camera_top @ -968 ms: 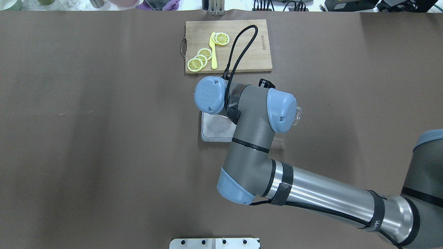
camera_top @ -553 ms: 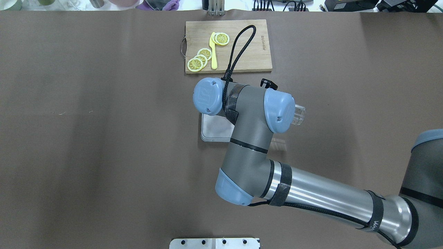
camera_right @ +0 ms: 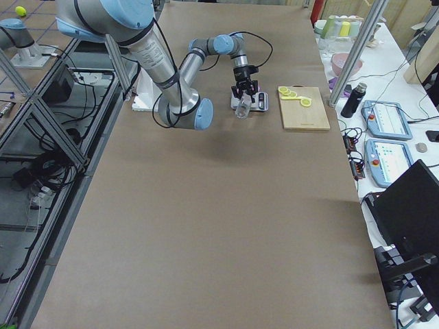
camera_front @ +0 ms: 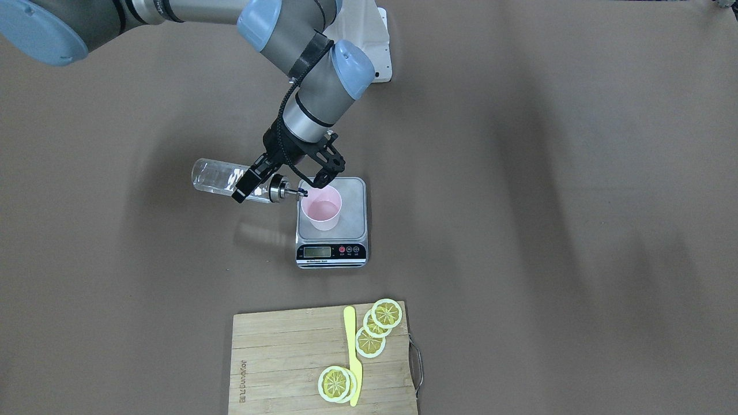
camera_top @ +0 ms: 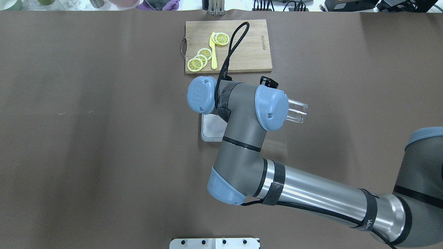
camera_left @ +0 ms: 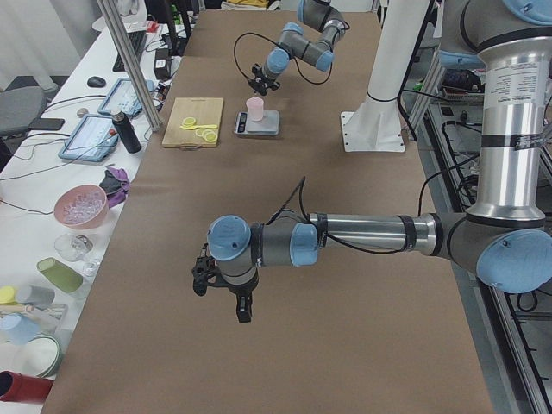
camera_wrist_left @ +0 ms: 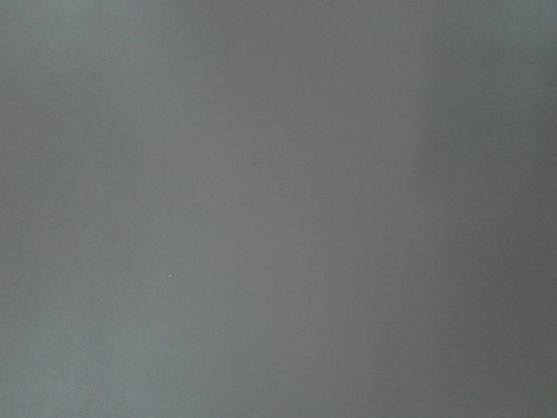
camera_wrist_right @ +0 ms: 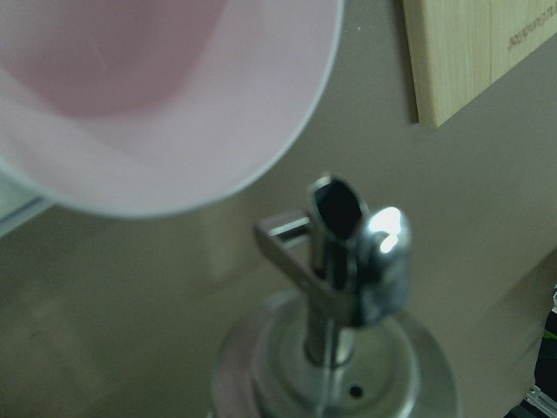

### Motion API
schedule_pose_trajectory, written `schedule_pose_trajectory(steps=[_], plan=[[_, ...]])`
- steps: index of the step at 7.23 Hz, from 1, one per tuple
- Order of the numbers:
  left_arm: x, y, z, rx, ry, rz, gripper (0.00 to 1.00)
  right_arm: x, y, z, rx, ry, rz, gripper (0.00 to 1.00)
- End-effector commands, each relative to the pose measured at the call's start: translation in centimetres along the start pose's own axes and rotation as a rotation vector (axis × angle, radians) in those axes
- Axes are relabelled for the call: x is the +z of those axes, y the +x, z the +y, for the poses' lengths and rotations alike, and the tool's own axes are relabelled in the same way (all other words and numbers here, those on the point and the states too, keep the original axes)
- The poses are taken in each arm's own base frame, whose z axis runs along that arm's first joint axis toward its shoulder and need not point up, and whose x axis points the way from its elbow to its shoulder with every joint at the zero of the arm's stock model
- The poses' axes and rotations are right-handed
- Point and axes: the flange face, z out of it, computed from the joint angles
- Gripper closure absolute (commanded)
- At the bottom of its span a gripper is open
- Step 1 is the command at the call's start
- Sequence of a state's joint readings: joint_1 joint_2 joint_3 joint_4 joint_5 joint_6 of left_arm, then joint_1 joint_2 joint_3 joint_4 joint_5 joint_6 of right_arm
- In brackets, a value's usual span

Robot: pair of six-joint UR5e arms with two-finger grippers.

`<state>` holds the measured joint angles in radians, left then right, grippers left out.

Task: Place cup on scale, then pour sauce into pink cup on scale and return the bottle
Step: 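Tilt the bottle with the right gripper to pour into the pink cup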

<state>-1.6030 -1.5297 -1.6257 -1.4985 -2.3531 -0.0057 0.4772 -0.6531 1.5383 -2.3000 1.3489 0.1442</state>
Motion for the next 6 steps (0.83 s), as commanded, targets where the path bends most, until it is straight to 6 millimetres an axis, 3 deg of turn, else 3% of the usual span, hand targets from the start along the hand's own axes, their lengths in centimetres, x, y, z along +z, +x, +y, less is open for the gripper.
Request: schedule_pose_trajectory(steps=[1, 6], plan=[[0.0, 0.0, 0.01, -0.002, 0.0, 0.0, 0.0, -0.06, 0.09, 0.26, -0.011, -0.037, 0.021, 0.88], [0.07, -0.07, -0.03, 0.004, -0.003, 0.0, 0.0, -0.78, -0.28, 0.35, -0.036, -0.113, 0.042, 0.88]])
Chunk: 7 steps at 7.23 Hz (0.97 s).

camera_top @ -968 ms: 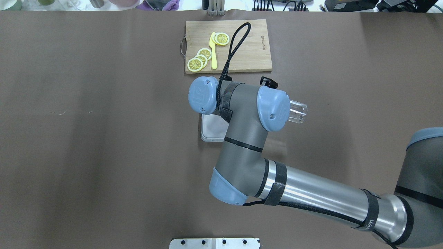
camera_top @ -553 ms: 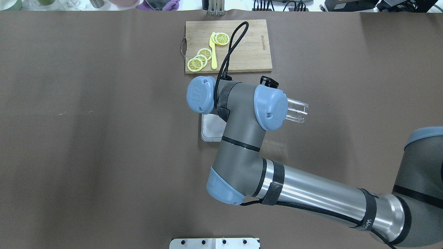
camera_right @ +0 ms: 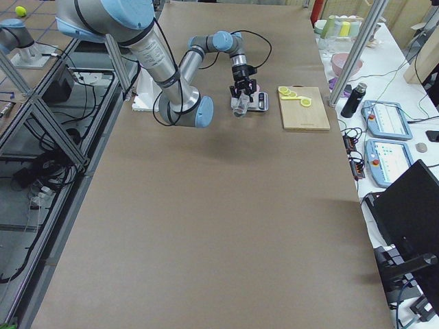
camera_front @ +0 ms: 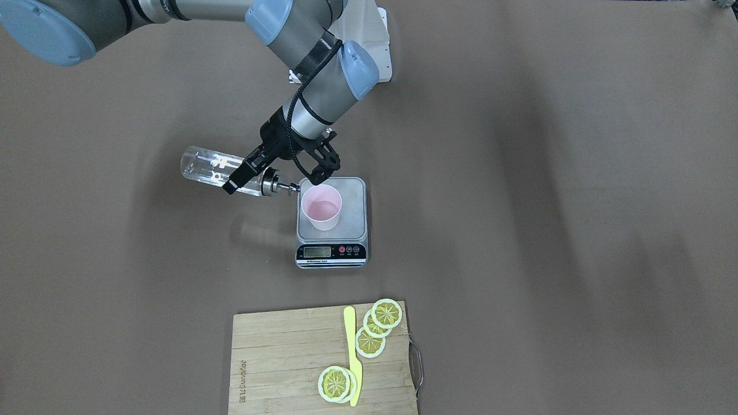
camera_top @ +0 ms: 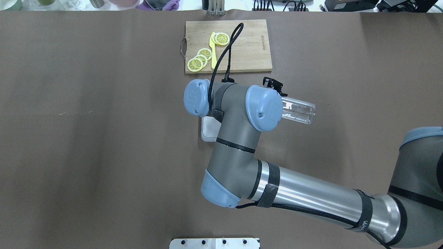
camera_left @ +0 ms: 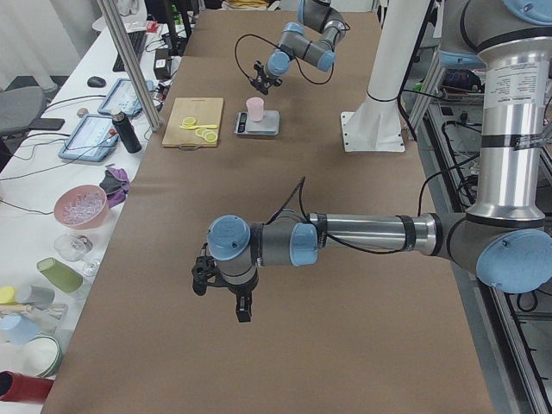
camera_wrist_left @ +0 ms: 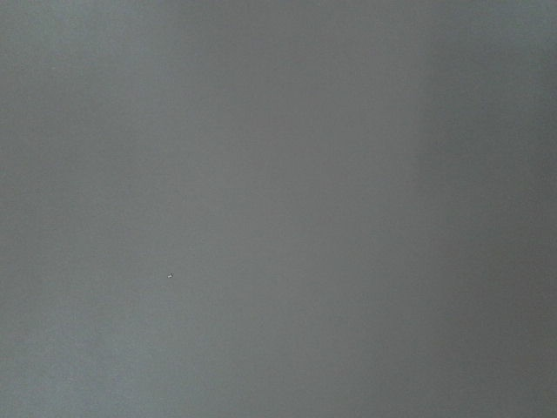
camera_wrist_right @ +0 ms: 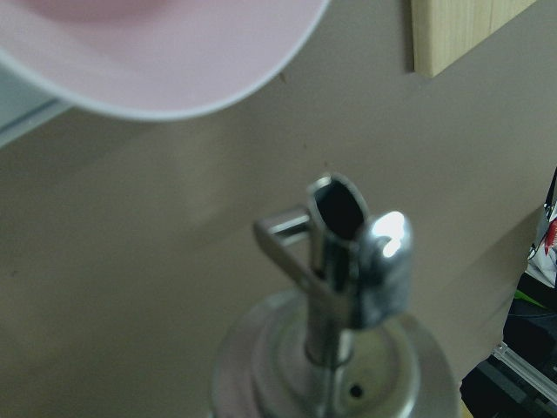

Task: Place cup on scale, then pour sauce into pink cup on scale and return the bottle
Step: 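Tilt the bottle with the right gripper to pour into the pink cup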

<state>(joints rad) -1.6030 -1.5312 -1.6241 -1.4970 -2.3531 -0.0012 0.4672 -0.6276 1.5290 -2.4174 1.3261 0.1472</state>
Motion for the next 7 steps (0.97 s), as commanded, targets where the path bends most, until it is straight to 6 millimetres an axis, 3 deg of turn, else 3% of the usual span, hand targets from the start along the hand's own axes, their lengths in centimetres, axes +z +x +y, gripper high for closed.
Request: schedule_pose_trajectory(steps=[1, 3, 7], plan=[[0.0, 0.0, 0.0, -0.002, -0.002, 0.0, 0.0, -0.7, 0.1, -0.3, -0.006, -0.019, 0.01, 0.88], [-0.1, 0.1, -0.2, -0.001, -0.001, 0.0, 0.0, -1.3, 0.0, -1.5, -0.012, -0.035, 0.017, 0.88], [-0.2, 0.2, -0.4, 0.0, 0.0, -0.002, 0.0, -1.2, -0.2, -1.4, -0.027, -0.059, 0.04, 0.88]])
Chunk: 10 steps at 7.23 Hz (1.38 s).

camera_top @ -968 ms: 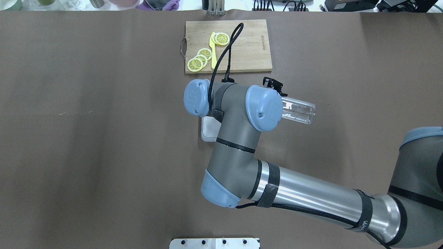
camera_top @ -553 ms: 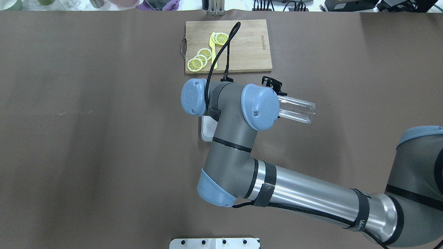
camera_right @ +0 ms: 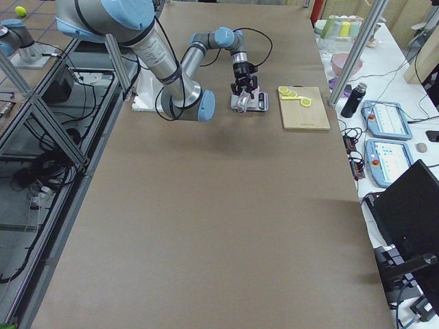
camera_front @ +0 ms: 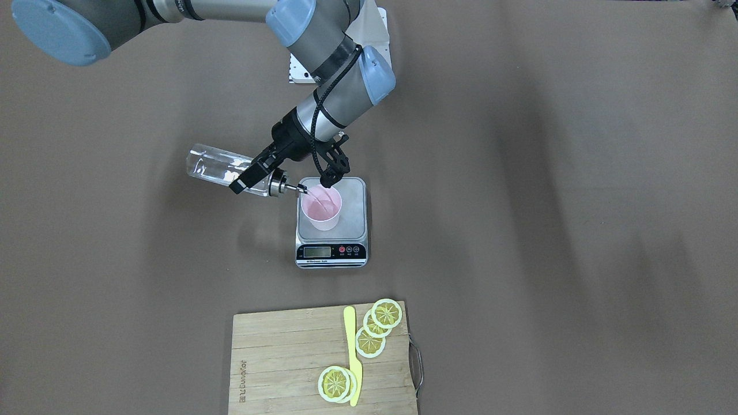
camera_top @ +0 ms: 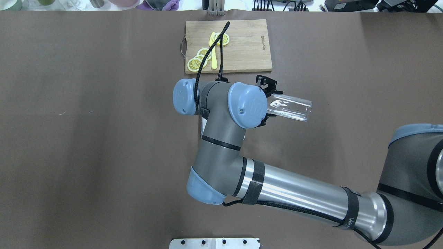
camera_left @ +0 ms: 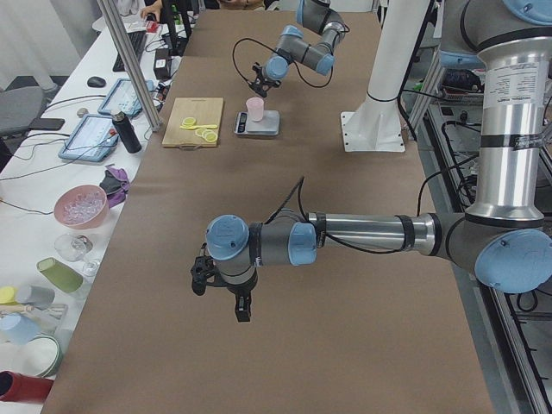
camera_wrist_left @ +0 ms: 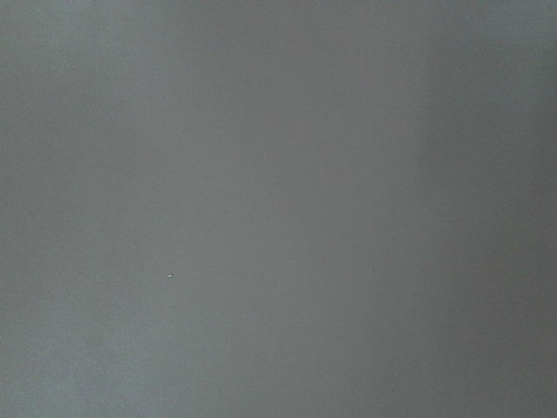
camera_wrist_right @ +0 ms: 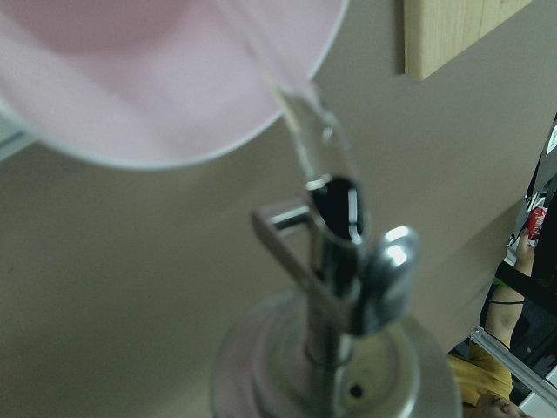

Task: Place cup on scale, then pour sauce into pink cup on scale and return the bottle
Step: 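Tilt the bottle with the right gripper to pour into the pink cup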

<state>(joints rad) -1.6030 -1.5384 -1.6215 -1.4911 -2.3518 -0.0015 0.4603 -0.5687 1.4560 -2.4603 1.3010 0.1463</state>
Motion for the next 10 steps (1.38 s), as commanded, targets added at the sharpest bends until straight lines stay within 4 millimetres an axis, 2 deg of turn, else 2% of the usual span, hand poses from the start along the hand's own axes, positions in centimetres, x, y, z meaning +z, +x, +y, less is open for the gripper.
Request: schedule_pose_trajectory(steps=[1, 6, 8, 10], plan=[[-0.06, 0.05, -0.08, 0.001, 0.001, 0.0, 0.0, -0.22, 0.12, 0.24, -0.009, -0.02, 0.017, 0.88], [-0.01, 0.11, -0.2, 0.01, 0.004, 0.0, 0.0, -1.09, 0.53, 0.44, 0.002, 0.007, 0.016, 0.88], [-0.21, 0.22, -0.26, 0.011, 0.008, 0.001, 0.0, -0.97, 0.49, -0.4, 0.033, 0.091, 0.004, 0.88], [-0.32, 0.45, -0.35, 0.015, 0.01, 0.003, 0.0, -0.68, 0.6, 0.1, 0.06, 0.158, -0.007, 0.88]])
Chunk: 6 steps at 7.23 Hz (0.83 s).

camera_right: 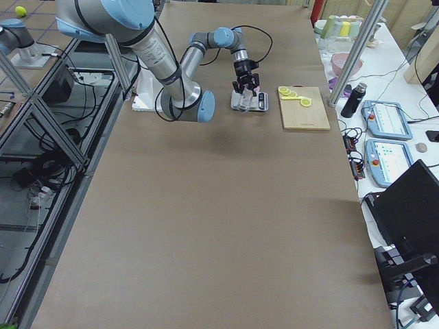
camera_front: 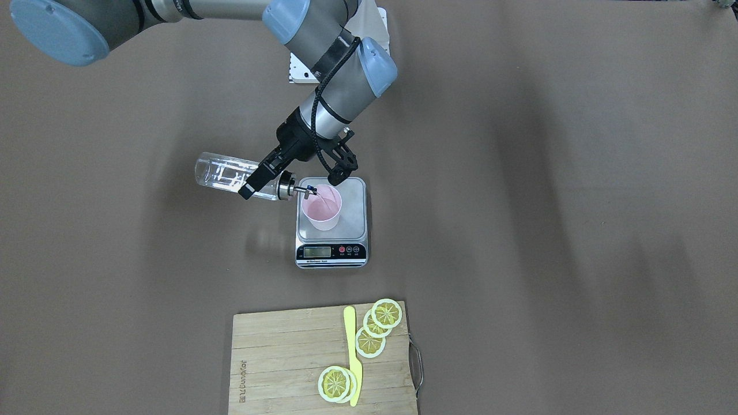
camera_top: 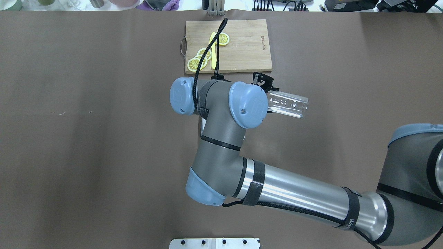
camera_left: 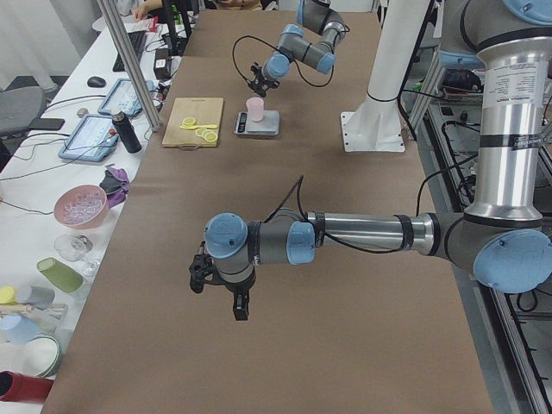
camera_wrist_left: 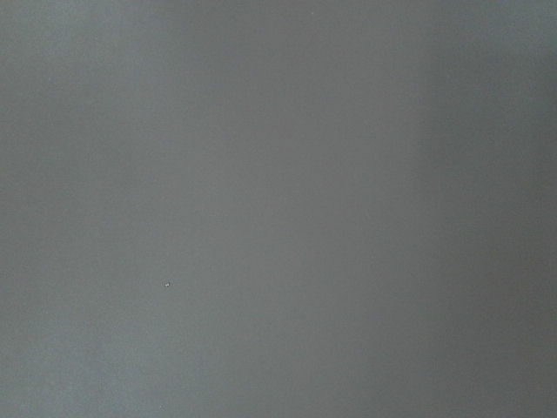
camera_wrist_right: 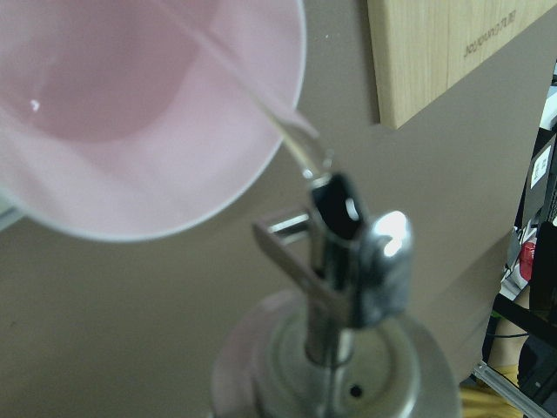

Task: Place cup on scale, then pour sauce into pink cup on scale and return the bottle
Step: 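Tilt the bottle with the right gripper to pour into the pink cup, then tilt the bottle upright and carry it back with the right gripper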

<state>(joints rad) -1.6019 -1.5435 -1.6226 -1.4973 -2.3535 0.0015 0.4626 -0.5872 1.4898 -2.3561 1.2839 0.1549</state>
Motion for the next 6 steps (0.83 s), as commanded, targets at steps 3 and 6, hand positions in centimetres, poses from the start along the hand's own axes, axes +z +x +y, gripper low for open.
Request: schedule_pose_trajectory(steps=[3, 6], plan=[[-0.7, 1.1, -1.1, 0.01, 0.012, 0.041, 0.0, 0.0, 0.6, 2.2, 0.054, 0.156, -0.024, 0.88], [-1.1, 1.5, -1.7, 0.018, 0.02, 0.04, 0.0, 2.6, 5.0, 8.8, 0.125, 0.301, -0.035, 0.87]])
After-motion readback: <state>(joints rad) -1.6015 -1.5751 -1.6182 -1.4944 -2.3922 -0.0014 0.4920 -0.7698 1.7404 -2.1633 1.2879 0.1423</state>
